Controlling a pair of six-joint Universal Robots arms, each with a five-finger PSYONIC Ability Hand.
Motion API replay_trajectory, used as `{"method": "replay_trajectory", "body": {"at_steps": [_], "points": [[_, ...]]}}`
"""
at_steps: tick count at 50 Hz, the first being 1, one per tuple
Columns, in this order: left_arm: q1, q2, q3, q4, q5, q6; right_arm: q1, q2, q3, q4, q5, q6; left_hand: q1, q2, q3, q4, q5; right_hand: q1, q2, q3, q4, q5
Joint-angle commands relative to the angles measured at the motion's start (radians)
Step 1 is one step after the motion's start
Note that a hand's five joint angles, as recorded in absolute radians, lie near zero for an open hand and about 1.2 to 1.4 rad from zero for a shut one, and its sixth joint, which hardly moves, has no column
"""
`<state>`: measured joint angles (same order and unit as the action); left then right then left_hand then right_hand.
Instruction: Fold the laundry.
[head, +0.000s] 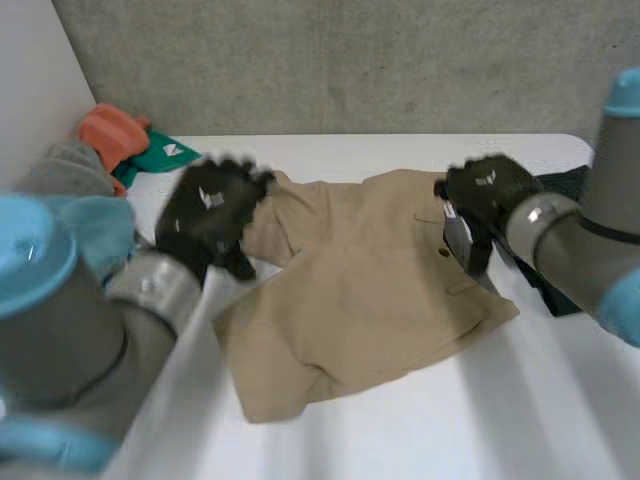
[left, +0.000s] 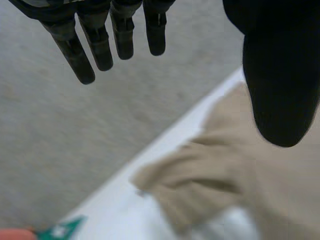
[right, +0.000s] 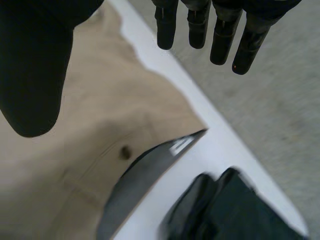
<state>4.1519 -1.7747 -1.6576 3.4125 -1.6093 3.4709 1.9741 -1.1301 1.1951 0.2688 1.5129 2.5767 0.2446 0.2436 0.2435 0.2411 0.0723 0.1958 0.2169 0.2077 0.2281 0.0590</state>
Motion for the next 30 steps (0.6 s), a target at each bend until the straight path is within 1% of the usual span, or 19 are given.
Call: {"method": "replay_trajectory", "body": {"at_steps": [1,5,9,10,16,20,24,26,30], "points": [[-0.102,0.09,-0.238,-0.162,-0.003,-0.16,-0.164,-0.126,0.346,-0.042,-0.232,-0.119,0.212,0.213,0.214,0.216,0.21,0.179,0.158,0.168,0.147,0.142],[-0.104,0.058,-0.28,-0.187,-0.009,-0.184,-0.213,-0.126,0.447,-0.098,-0.308,-0.196,0.306,0.307,0.307,0.31,0.304,0.253,0.232,0.241,0.221,0.215],[-0.107,0.009,-0.294,-0.185,-0.008,-0.185,-0.235,-0.123,0.514,-0.192,-0.353,-0.233,0.435,0.436,0.436,0.439,0.433,0.312,0.29,0.3,0.279,0.274],[-0.107,0.003,-0.294,-0.185,-0.008,-0.187,-0.235,-0.12,0.52,-0.21,-0.358,-0.236,0.439,0.44,0.44,0.442,0.436,0.324,0.302,0.312,0.291,0.286],[-0.108,-0.046,-0.291,-0.179,-0.011,-0.187,-0.244,-0.051,0.537,-0.305,-0.367,-0.239,0.433,0.434,0.434,0.436,0.431,0.406,0.385,0.394,0.373,0.368],[-0.111,-0.064,-0.278,-0.174,-0.012,-0.185,-0.247,-0.027,0.537,-0.329,-0.367,-0.24,0.421,0.422,0.422,0.425,0.419,0.406,0.385,0.394,0.374,0.368],[-0.113,-0.086,-0.26,-0.17,-0.04,-0.185,-0.248,-0.01,0.535,-0.338,-0.367,-0.243,0.415,0.416,0.416,0.419,0.413,0.409,0.388,0.397,0.377,0.371],[-0.113,-0.098,-0.249,-0.161,-0.069,-0.185,-0.248,-0.007,0.535,-0.342,-0.367,-0.245,0.412,0.413,0.413,0.416,0.41,0.423,0.402,0.411,0.391,0.386],[-0.114,-0.121,-0.231,-0.136,-0.109,-0.181,-0.247,0.006,0.534,-0.355,-0.365,-0.245,0.421,0.422,0.422,0.424,0.419,0.535,0.514,0.523,0.502,0.497]]}}
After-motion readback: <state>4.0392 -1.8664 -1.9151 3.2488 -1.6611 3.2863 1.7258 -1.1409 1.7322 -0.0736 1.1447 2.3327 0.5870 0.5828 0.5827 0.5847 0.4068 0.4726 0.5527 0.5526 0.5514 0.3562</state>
